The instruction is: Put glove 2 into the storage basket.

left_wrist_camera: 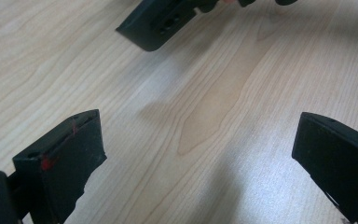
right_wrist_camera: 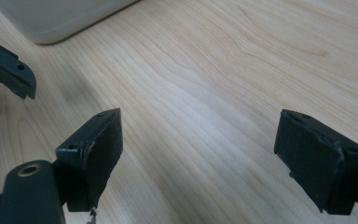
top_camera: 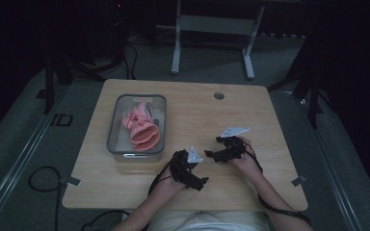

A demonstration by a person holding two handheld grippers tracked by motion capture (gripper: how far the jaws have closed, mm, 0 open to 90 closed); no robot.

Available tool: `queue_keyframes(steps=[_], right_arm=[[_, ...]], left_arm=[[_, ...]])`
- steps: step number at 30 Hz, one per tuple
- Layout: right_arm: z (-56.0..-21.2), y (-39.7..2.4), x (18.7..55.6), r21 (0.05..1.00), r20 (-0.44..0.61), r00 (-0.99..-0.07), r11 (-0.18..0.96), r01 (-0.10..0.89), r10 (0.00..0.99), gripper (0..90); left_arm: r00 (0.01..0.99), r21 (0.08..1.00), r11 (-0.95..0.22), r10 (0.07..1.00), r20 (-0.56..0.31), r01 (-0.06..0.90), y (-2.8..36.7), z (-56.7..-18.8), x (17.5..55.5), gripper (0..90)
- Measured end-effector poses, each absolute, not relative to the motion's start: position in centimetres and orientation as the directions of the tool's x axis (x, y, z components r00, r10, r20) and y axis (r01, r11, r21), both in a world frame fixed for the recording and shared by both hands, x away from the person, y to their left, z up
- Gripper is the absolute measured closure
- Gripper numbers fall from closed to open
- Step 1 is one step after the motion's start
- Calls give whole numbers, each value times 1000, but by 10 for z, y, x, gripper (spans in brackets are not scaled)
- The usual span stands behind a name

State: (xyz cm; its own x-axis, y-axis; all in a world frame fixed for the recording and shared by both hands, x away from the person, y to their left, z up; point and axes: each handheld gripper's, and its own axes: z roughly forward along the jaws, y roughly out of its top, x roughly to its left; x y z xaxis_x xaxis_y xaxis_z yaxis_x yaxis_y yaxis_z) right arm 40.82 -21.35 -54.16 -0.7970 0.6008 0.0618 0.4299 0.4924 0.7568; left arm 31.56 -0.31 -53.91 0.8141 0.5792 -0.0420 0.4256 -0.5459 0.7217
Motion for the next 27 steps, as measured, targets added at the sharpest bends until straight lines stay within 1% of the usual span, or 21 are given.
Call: queue_keyframes(steps=[7,15,21,27], right_arm=[[-549,-222,405,764,40,-782,486,425,622,142],[-556,-238,405,782,29,-744,448,433,668,140],[-557,-243,406,785,35,-733,435,440,679,140],[-560,-243,406,782,31,-733,440,442,679,140]], left_arm=[[802,713,-543,595,-45,443,0,-550,318,17],[791,716,-539,611,-30,444,3,-556,319,17],[793,728,-535,609,-19,429,4,-556,318,17],[792,721,-538,610,-24,436,5,-557,319,17]])
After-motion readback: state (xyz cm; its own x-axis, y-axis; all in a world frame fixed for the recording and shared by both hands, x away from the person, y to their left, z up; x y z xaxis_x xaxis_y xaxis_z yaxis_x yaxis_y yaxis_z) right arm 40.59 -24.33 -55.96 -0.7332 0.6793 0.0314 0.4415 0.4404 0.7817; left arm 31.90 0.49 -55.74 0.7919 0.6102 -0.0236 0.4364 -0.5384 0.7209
